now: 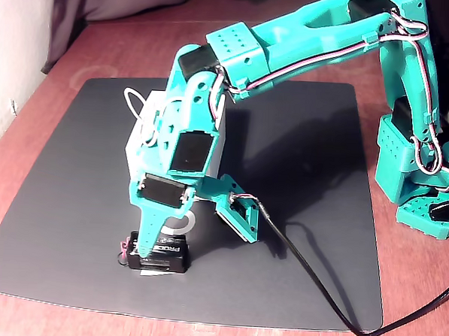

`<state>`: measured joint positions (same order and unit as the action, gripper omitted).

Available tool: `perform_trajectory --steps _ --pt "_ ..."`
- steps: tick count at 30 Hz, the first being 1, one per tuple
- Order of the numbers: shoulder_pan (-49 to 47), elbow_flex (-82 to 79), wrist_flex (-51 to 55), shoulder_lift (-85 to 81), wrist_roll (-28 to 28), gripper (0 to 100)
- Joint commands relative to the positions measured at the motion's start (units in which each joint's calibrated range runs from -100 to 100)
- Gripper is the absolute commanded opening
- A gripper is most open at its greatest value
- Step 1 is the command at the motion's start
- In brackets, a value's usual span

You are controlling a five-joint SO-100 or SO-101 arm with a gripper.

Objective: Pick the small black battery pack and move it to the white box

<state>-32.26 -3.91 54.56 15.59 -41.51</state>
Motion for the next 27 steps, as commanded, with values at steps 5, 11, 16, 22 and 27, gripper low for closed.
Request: perform_trajectory --steps 5,11,16,22,27 --pt "2.41 0.24 -0.57 -0.99 -0.08 15" --pt "4.52 0.24 -0.48 1.81 -0.13 22" --pt "4.64 0.24 -0.39 3.04 -0.13 22" --pt "4.17 0.14 -0.39 5.93 -0.13 22" --pt "3.82 0.24 -0.39 6.90 -0.13 22"
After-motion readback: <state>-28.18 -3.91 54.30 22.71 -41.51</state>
